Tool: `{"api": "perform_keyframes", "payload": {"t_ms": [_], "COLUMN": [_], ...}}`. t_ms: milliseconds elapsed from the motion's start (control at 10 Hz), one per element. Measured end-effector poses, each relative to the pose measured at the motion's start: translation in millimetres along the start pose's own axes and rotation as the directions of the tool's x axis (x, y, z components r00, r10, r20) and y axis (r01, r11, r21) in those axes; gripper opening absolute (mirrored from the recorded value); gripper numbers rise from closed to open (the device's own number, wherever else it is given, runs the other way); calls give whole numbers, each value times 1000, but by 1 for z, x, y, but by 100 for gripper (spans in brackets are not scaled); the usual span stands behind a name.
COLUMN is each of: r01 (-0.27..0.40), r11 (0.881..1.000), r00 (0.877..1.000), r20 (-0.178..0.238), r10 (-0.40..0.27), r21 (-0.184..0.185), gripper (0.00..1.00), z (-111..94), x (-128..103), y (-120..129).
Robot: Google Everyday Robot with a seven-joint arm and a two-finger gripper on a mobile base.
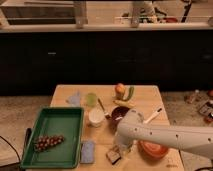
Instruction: Wipe table surface with eraser
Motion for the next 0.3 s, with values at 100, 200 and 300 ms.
{"api": "perform_keyframes", "payload": {"t_ms": [100, 200, 300], "r01": [-9, -9, -7], "r11": [1000, 1000, 1000], "r00": [1000, 1000, 1000], "r20": [-10, -18, -18], "r10": [9, 9, 7], "r21": [-4, -9, -7], "gripper": [0, 0, 0], "z": [1, 2, 2], "x": [10, 17, 17], "y": [-5, -10, -10]}}
